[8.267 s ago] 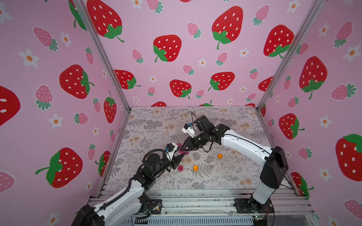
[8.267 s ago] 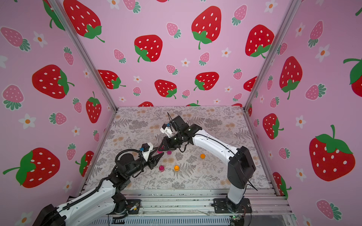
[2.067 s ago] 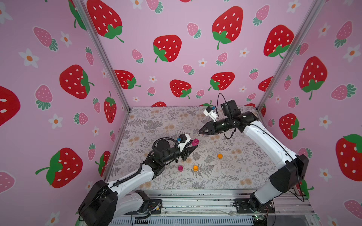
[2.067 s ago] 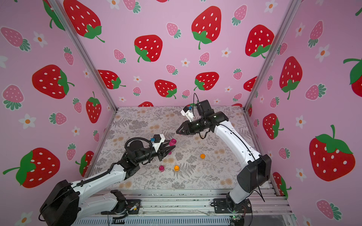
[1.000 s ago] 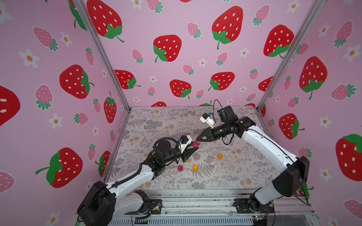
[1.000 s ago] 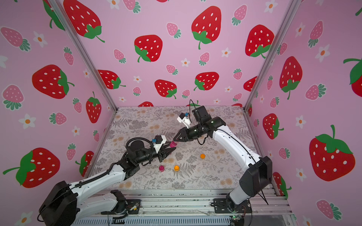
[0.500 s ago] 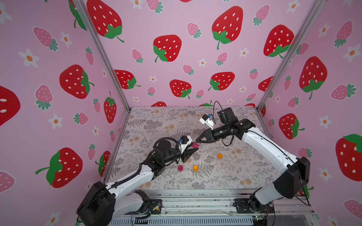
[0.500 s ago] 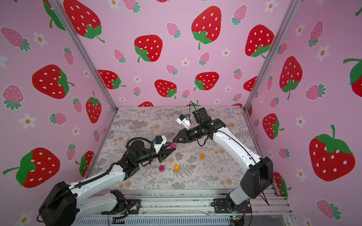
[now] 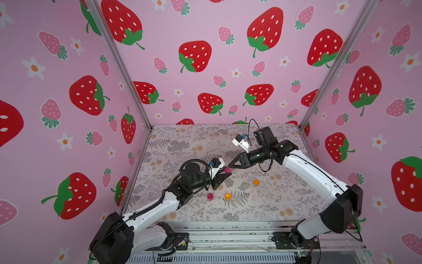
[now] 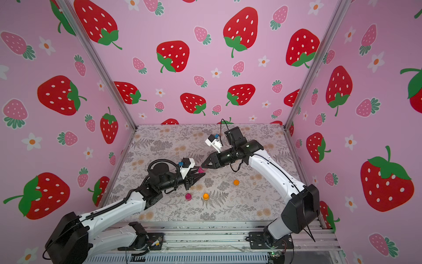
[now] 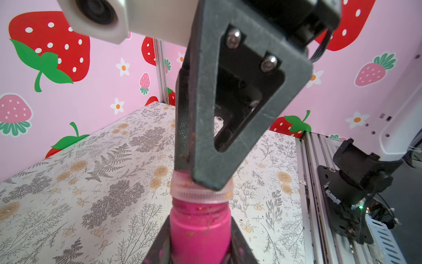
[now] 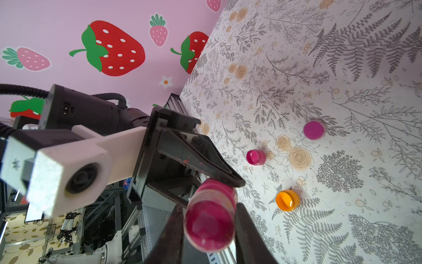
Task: Close the paint jar lid
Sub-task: Close the lid on the paint jar.
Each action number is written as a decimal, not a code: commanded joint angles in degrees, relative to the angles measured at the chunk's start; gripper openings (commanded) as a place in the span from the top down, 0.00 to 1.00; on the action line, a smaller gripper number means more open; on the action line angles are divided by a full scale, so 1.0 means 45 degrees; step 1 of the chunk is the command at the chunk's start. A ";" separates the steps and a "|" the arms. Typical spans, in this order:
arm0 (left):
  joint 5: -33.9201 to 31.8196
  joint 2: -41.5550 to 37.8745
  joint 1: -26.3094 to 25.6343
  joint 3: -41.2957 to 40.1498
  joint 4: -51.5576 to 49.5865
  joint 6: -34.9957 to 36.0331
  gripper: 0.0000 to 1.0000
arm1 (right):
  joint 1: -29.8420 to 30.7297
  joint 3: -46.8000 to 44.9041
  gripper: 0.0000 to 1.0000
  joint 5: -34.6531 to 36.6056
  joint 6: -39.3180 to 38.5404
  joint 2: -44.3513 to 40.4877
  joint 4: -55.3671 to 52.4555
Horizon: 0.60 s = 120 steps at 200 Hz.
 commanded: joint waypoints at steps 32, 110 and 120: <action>0.0525 -0.0339 -0.0142 0.1110 0.0141 0.0180 0.71 | 0.0524 0.0514 0.75 -0.0485 -0.1944 0.0403 -0.1563; 0.0850 -0.0765 -0.0199 0.1406 -0.0374 0.0162 0.71 | 0.0720 0.0842 0.78 -0.1732 -0.4975 0.0984 -0.2843; 0.0892 -0.0807 -0.0201 0.1425 -0.0416 0.0178 0.71 | 0.0761 0.0816 0.78 -0.1999 -0.5308 0.1009 -0.2888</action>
